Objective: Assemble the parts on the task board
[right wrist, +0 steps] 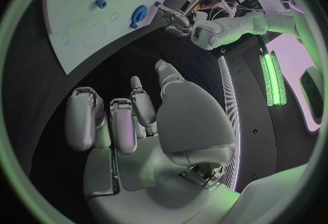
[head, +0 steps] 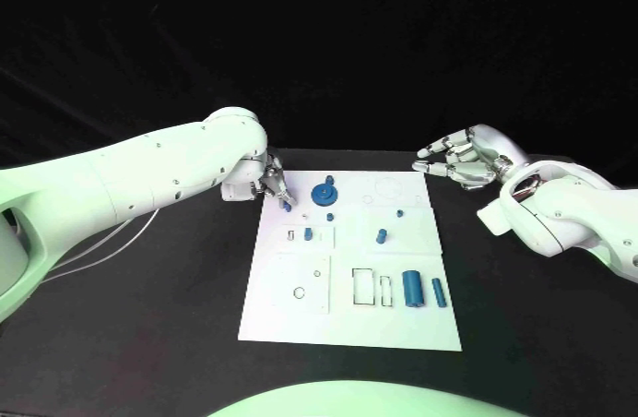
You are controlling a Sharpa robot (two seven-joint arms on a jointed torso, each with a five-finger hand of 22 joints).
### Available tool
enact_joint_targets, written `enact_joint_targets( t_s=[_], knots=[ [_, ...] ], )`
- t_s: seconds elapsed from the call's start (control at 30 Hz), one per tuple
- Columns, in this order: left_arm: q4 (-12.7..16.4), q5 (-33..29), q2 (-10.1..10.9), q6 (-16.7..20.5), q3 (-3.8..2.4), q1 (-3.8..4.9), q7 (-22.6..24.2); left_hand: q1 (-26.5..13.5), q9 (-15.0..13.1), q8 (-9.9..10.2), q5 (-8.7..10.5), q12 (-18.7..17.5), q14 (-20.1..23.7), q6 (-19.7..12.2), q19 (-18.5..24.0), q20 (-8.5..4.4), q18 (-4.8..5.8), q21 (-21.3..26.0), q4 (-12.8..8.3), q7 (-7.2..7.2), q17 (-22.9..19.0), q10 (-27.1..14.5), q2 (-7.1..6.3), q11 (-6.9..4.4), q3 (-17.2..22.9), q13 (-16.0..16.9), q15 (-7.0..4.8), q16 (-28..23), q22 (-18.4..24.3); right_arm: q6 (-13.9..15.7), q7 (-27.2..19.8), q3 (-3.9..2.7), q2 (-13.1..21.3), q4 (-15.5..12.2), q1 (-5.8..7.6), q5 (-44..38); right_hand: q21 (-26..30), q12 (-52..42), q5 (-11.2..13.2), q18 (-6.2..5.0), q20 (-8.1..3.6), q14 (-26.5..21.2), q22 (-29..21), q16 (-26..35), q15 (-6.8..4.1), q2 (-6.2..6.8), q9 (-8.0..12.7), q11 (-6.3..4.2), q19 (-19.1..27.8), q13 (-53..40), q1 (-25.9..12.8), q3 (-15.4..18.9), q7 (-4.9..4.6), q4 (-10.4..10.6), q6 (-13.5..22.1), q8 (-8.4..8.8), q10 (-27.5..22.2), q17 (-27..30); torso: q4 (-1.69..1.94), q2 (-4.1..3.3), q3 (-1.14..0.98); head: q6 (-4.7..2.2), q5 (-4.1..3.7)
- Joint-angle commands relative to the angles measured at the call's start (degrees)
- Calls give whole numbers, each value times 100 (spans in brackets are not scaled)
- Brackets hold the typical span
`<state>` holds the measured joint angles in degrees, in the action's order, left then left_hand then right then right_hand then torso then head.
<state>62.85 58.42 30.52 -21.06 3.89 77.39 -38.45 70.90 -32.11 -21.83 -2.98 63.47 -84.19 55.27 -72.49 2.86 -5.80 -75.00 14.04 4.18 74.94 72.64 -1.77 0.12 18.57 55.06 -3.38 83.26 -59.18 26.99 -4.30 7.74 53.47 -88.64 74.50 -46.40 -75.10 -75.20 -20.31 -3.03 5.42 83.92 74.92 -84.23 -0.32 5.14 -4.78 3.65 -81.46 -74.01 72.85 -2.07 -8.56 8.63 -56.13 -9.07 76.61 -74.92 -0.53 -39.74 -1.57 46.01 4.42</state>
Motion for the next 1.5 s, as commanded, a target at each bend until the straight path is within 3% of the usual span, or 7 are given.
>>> enact_joint_targets(
  t_s=[0.03, 0.2, 0.33, 0.67, 1.33, 1.4, 1.5],
  knots=[
    [-13, -59, -17, -89, 0, -1, 40, 117, 11, 29, -10, -3, -323, 46, -25, -20, -53, -22, -21, -14, 539, 7, 16, -33, 87, -8, -25, 29, -16, -34, -49, -2, -3, 0, -2, -5, 29, -10, -27, -76, -1, 383, 503, 20, -45, -25, -8, -21, 18, -6, -21, 28, 38, 17, 12, -20, 26, -608, -2, 0, 0, 4, -1],
    [-24, -55, -17, -120, 1, 0, 36, 285, 27, 18, -13, -13, -325, 44, -26, -29, -53, -24, -137, -27, 543, 3, 30, -48, 297, -24, -41, 32, -22, -32, -48, -2, 2, -3, -2, -5, 29, -10, -27, -76, -1, 383, 503, 20, -45, -25, -8, -21, 18, -6, -21, 28, 38, 17, 12, -20, 26, -608, -1, -1, 0, 3, -4],
    [-23, -53, -16, -119, 1, 0, 34, 724, 28, 7, -15, -56, -329, -10, -31, -50, -52, -30, -530, -36, 554, -21, 56, -69, 792, -56, -70, 40, -34, -32, -47, -2, 3, -3, -2, -5, 29, -10, -27, -76, -1, 383, 503, 20, -45, -25, -8, -21, 18, -6, -21, 28, 38, 17, 12, -20, 26, -608, -2, -1, 1, 13, -6],
    [111, -331, 68, 191, 4, 0, 77, 452, -51, -183, -11, -40, -343, 85, -80, -20, -33, -114, -1264, 40, 582, 145, -389, -19, 2261, -55, -11, 62, -162, -21, -33, -2, 12, 8, -3, -36, 37, -16, -34, -77, -2, 380, 500, 30, -45, -33, -8, -22, 20, -10, -16, 32, 38, 19, 14, -24, 32, -596, 5, 6, 0, 31, -4],
    [1507, -1296, 1055, 1475, 16, 6, 224, 40, -121, -341, -5, 81, -353, 244, -174, -42, 0, -215, -1550, -38, 598, 329, -616, -79, 2670, 67, -51, 76, -334, 23, -26, 0, 52, 25, -4, -57, 63, -11, -46, -83, -3, 376, 484, 41, -46, -43, -8, -23, 33, -3, -25, 39, 38, 31, 14, -29, 28, -581, 14, 1, 4, 9, -23],
    [1627, -1291, 1130, 1614, 49, 4, 246, -36, -110, -349, -588, 98, -354, 305, -208, -59, 9, -253, -1591, -44, 600, 366, -681, -92, 2825, 96, -64, 77, -393, 28, -25, 1, 57, 26, -5, -57, 63, -11, -46, -83, -3, 376, 484, 41, -46, -43, -8, -23, 33, -3, -25, 39, 38, 31, 14, -29, 28, -581, 24, -1, 5, 20, -19],
    [1763, -1248, 1209, 1750, 94, -1, 265, -82, -101, -347, -707, 111, -355, 331, -222, -64, 14, -273, -1613, -56, 601, 393, -710, -101, 2895, 115, -70, 78, -422, 30, -24, 2, 61, 24, -7, -57, 63, -11, -46, -83, -3, 376, 484, 41, -46, -43, -8, -23, 33, -3, -25, 39, 38, 31, 14, -29, 28, -581, 31, 1, 2, 35, -21]
  ],
)
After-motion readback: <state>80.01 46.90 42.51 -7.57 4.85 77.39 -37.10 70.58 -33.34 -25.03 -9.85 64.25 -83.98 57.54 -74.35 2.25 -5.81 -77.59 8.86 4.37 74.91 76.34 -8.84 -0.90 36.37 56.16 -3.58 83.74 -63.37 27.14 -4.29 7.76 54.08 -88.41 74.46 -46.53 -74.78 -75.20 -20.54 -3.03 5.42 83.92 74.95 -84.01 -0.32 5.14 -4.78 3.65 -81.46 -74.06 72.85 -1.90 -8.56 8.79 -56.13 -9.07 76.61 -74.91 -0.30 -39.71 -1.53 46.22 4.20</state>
